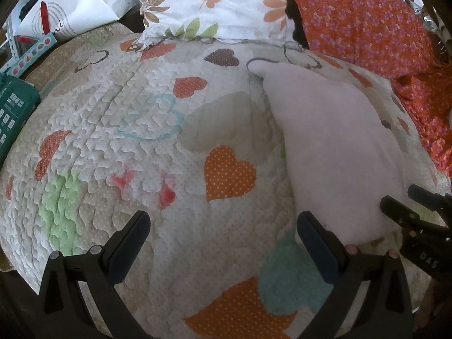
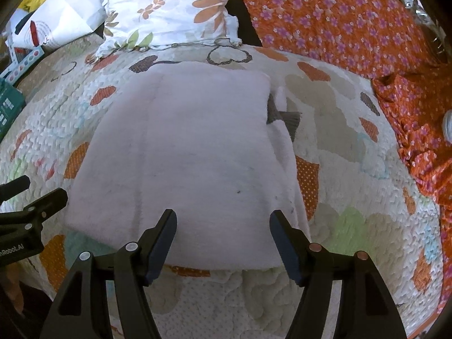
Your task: Fold small clothes
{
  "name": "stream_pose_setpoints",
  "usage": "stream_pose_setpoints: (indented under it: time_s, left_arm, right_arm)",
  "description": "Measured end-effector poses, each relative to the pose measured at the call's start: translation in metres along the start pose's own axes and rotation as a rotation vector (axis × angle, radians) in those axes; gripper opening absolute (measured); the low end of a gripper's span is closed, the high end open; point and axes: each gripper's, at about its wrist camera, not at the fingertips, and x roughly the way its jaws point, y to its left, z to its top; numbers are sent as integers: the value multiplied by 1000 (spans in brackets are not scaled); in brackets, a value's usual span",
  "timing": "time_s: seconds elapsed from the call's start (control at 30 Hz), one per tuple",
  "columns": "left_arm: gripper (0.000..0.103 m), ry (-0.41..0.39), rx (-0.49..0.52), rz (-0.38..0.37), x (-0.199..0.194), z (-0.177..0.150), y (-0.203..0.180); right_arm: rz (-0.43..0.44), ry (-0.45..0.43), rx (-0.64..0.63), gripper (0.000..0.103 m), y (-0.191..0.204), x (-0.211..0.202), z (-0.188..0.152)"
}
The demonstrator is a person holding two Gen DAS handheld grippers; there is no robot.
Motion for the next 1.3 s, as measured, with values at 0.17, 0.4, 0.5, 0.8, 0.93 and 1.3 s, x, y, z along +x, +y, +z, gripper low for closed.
stream_pose_setpoints:
  time_s: [0.17, 0.4, 0.5, 0.8, 0.93, 1.3]
  left_arm:
    - [103, 1, 6, 2, 0, -1, -3]
    - [103, -2, 16, 0, 1, 0, -12]
    - [103, -3, 16, -2, 1, 0, -14]
    - [103, -4, 15, -4, 1, 1, -14]
    - [103, -2, 11, -6, 1, 2, -14]
    - [103, -39, -3, -6, -8, 1, -11]
  right_arm:
    - [-6, -2, 8, 73, -2, 0, -1]
    - [-38, -8, 10, 73, -5, -1, -1]
    - [-57, -14, 2, 73, -6, -2, -1]
    - [-60, -26, 11, 73, -9, -5, -1]
    - [-59, -31, 7, 74, -9, -6, -1]
    - [-59, -49, 8, 74, -5, -8, 0]
